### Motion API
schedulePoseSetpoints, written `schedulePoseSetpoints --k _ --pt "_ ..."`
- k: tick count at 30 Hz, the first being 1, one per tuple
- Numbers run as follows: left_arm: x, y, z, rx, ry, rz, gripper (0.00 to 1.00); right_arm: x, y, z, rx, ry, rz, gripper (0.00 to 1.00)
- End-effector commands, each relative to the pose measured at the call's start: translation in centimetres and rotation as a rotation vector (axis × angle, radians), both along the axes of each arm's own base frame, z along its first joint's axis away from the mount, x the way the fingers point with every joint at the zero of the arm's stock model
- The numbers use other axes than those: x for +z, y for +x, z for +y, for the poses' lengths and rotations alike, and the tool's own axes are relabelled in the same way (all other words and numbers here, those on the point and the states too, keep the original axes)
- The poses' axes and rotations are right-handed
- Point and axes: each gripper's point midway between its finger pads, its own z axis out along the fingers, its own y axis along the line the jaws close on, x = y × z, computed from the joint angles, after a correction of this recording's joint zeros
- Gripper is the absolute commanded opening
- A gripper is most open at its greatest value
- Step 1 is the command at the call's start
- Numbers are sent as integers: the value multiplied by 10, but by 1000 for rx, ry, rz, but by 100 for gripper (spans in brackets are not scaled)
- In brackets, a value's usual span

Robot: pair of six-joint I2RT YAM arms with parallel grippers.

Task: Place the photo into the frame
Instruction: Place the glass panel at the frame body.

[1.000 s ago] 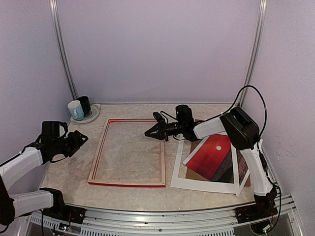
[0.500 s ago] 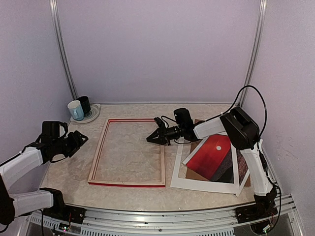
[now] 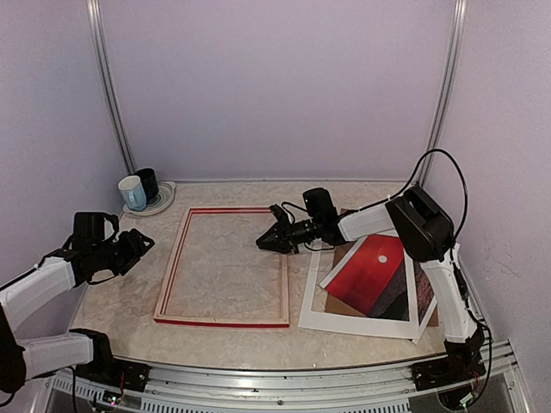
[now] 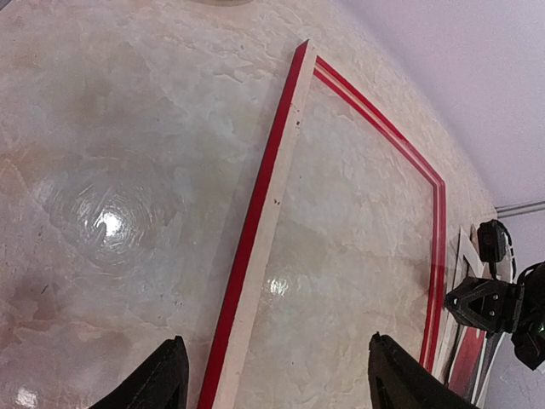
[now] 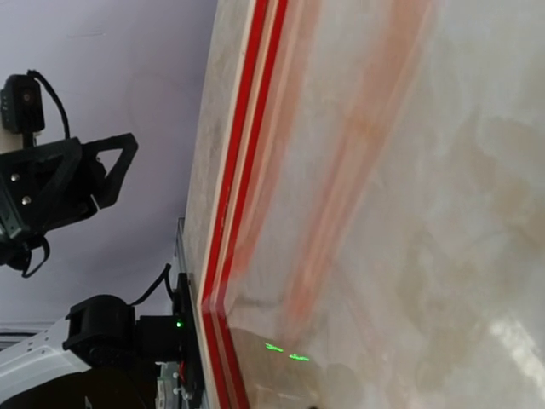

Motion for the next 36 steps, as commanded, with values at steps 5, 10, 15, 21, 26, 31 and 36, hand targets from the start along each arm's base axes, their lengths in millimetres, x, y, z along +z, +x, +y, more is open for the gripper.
schedulePoseSetpoints --k 5,10,15,21,26,31,36 --pt "3 2 -2 -15 2 -18 72 13 8 4 14 28 -48 19" --pt "1 1 -3 -16 -4 -16 72 25 5 6 30 94 -50 14" --pt "-1 0 -3 -17 -6 -14 72 53 1 7 49 205 -55 2" --pt "-4 -1 -4 -16 -15 -9 72 75 0 11 68 264 -78 0" --pt "-8 -1 -5 -13 -17 -1 72 52 4 13 65 215 -70 0" --pt "-9 -1 -5 -14 -16 0 72 23 3 11 60 165 -29 1" --pt "-10 0 -5 -14 -17 0 72 5 6 6 43 134 -1 1"
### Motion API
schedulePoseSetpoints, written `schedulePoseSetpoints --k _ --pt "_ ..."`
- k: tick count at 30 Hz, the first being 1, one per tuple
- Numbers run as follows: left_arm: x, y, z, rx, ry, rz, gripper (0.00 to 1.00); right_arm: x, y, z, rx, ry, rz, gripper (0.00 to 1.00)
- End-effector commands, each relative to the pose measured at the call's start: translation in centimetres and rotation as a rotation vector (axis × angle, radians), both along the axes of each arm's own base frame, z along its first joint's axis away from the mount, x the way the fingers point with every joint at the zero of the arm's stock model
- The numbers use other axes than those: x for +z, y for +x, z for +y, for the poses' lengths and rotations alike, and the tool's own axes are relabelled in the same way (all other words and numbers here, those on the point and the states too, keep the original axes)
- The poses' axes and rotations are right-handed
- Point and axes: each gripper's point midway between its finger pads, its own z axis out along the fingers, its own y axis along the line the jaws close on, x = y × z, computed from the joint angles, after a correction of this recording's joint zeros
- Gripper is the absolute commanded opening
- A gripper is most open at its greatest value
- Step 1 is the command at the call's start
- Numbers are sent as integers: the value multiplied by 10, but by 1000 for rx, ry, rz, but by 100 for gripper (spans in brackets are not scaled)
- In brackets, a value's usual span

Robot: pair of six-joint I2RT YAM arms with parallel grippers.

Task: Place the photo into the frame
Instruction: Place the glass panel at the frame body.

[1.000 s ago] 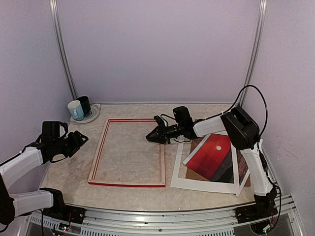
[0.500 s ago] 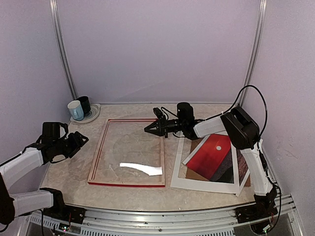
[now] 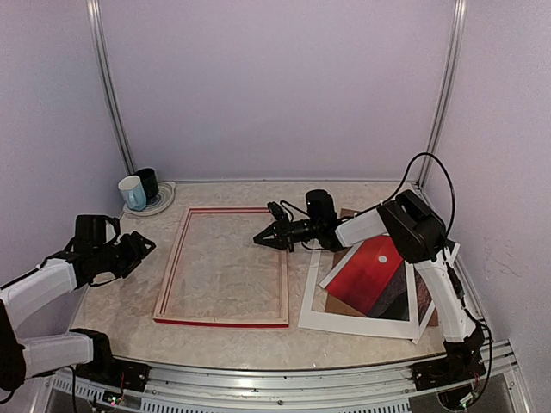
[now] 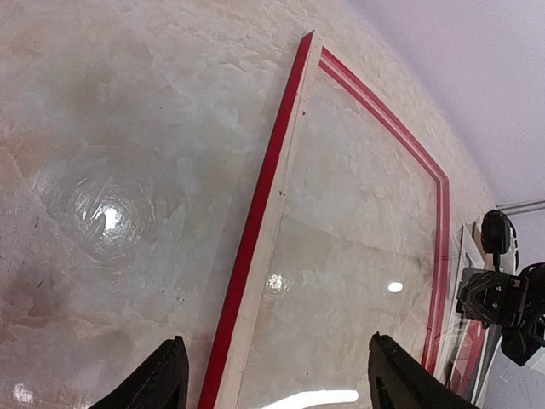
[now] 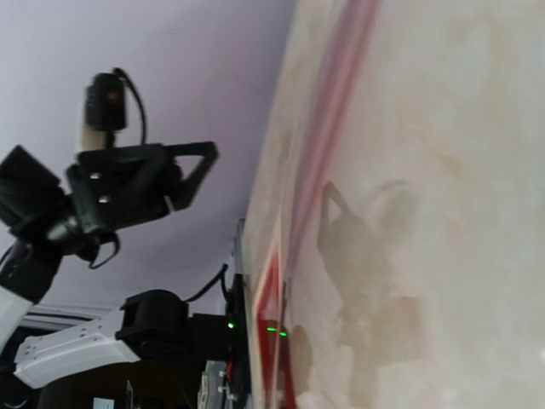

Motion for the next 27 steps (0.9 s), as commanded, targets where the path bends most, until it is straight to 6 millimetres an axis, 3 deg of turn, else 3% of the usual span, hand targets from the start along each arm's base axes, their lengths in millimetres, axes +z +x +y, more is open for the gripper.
schedulePoseSetpoints --k 1,27 --pt "-2 1 -3 -13 -6 -9 72 -17 4 -5 -7 -22 3 2" --pt "-3 1 -3 -11 -6 -6 72 -30 7 -17 -71 -62 6 1"
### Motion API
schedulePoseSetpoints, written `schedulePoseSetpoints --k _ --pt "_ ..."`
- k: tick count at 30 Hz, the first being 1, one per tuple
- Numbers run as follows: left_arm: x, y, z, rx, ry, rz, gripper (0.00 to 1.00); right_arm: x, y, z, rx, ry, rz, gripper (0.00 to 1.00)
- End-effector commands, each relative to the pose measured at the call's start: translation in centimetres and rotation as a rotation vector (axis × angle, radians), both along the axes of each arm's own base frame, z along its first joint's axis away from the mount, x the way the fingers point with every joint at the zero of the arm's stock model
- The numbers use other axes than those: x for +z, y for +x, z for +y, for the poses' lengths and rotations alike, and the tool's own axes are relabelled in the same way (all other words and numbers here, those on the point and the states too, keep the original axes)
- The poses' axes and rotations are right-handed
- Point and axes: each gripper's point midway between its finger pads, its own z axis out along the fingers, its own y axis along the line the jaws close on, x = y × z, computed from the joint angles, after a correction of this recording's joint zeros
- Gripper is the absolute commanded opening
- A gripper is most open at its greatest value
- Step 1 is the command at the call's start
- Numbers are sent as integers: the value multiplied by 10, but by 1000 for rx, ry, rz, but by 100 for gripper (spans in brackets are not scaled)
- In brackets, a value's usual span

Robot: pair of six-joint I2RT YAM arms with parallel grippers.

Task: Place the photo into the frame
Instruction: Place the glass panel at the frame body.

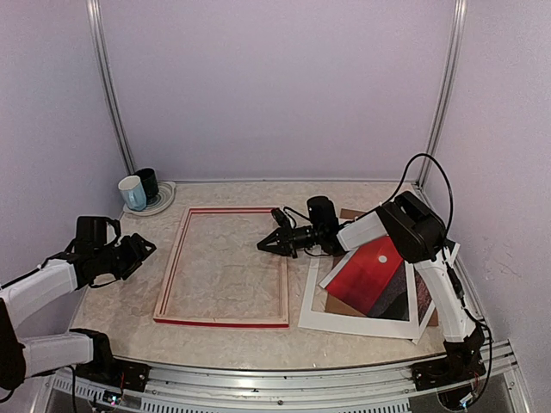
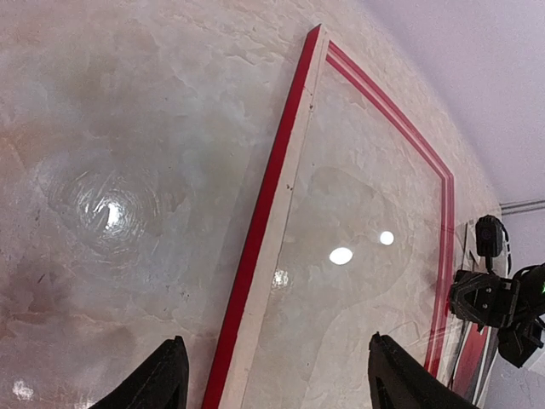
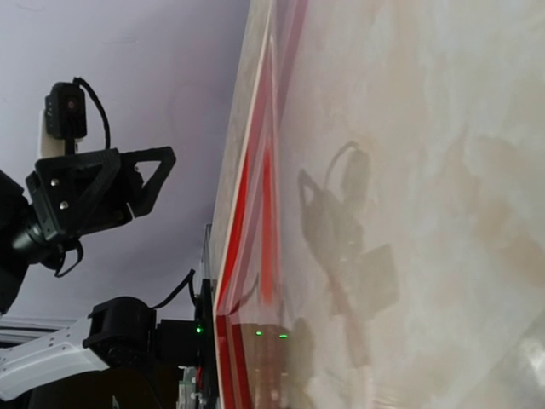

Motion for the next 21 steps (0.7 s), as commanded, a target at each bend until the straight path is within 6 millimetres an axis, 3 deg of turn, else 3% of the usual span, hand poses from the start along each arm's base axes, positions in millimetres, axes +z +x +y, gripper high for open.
schedulePoseSetpoints --k 1,21 --pt "2 3 -3 -10 -6 -20 72 1 4 -6 -26 -6 -10 1" --pt "-4 1 -8 -21 -14 -7 72 0 3 -6 -42 2 3 2"
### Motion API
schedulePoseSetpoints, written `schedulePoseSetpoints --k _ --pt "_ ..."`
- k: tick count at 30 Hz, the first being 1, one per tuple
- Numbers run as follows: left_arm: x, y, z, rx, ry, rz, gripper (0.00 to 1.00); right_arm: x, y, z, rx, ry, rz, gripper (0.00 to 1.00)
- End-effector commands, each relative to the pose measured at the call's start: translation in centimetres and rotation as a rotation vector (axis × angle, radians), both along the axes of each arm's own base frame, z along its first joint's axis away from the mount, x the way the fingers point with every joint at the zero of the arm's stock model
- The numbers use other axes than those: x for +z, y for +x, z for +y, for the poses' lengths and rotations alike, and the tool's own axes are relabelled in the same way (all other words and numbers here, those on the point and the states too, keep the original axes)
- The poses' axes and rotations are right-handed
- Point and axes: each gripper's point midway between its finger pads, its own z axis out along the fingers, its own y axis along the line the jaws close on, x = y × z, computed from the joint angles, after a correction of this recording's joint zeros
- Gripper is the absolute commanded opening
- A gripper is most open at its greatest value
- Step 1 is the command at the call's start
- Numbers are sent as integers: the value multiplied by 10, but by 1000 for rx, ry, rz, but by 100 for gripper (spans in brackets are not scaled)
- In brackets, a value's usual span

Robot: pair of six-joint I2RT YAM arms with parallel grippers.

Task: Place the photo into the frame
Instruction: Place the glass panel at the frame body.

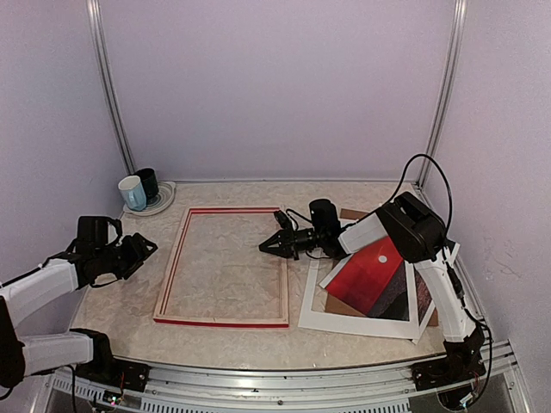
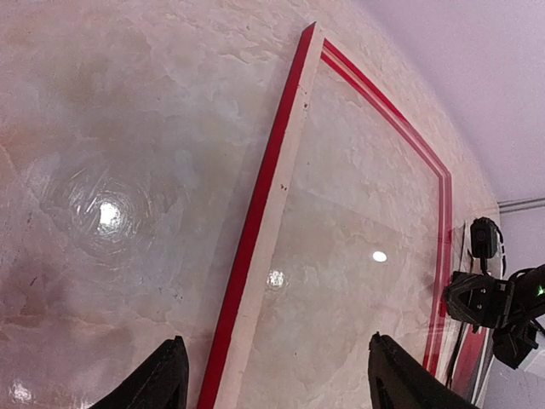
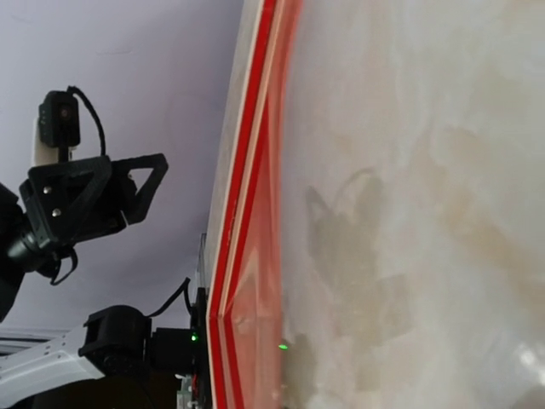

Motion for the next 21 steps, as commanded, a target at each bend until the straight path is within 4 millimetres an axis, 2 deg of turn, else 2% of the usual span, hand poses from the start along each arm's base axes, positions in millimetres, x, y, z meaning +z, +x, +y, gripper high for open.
schedulePoseSetpoints --k 1,8,13,15,21 --pt "-5 -1 -5 -12 -12 -1 72 4 4 -3 -18 -3 8 1" --pt "-12 -4 -8 -17 -21 12 72 8 4 -2 -9 8 0 2" --pt "-19 -4 -12 -20 -22 24 72 24 3 1 10 58 -2 2" --pt "-25 -4 -13 -17 -21 35 72 35 2 2 20 84 -7 2" --pt "-34 -5 -11 4 -27 47 71 89 -5 6 58 205 -67 1"
